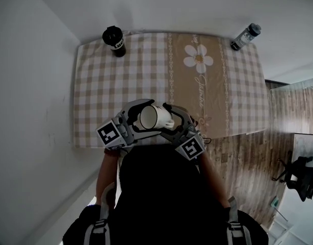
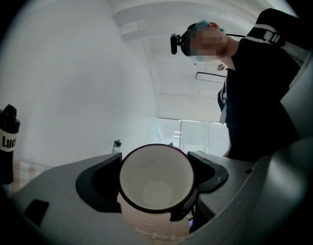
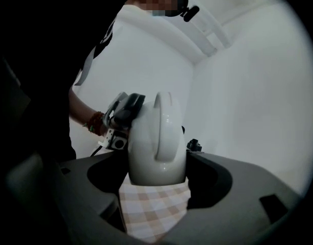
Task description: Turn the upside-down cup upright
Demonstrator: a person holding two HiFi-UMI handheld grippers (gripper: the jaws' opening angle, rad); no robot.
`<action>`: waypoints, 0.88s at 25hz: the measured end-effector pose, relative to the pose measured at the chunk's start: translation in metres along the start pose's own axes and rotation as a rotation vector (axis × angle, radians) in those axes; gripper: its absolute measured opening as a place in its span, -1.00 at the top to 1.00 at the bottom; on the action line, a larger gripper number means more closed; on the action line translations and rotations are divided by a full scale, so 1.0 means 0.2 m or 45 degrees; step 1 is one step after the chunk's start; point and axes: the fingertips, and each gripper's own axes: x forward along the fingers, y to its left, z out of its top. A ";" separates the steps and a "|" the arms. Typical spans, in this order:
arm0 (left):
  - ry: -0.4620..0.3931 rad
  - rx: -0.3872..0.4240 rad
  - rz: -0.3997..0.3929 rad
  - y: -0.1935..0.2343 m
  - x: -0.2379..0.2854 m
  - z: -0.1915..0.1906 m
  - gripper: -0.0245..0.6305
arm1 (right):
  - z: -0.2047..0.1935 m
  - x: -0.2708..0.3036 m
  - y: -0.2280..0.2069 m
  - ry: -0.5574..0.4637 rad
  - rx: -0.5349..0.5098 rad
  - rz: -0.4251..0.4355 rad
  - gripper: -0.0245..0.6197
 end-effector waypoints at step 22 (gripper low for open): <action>0.314 0.145 -0.124 -0.04 0.06 -0.18 -0.38 | -0.08 -0.03 0.00 0.261 -0.331 0.153 -0.20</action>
